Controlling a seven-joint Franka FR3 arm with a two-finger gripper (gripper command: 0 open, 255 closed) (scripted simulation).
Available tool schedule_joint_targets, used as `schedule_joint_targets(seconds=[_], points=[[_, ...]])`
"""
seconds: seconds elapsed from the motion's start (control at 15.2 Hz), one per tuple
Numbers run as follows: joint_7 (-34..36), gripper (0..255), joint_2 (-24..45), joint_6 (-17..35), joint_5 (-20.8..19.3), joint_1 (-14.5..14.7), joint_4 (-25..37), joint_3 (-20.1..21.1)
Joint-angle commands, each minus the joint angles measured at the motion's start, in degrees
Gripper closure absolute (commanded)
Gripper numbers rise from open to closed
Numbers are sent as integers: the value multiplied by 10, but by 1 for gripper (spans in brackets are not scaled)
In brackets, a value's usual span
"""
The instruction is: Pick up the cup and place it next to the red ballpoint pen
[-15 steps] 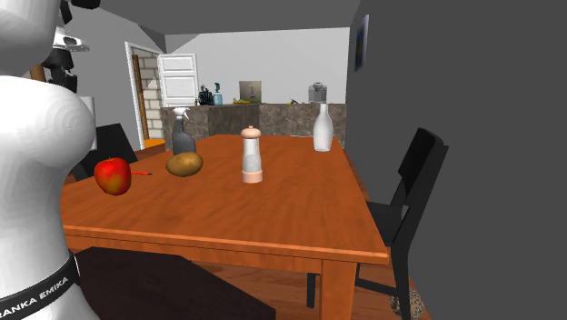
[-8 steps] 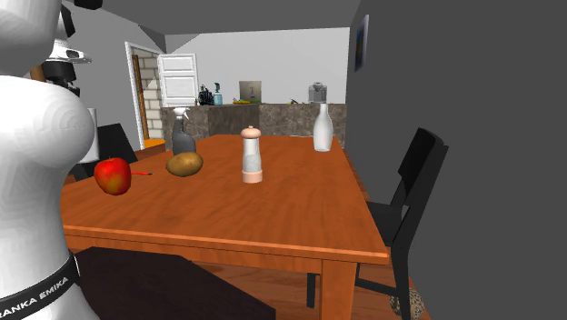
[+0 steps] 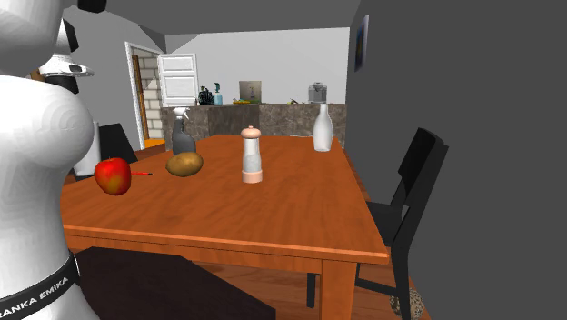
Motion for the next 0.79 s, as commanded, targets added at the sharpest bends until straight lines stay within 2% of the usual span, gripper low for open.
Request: schedule_joint_targets(seconds=[0.0, 0.2, 0.66, 0.73], points=[[3, 255, 6, 12, -4, 1, -8, -2], [7, 255, 12, 30, -10, 1, -21, -5], [7, 255, 12, 30, -10, 1, -21, -5], [7, 0, 12, 30, -10, 1, -21, -5]])
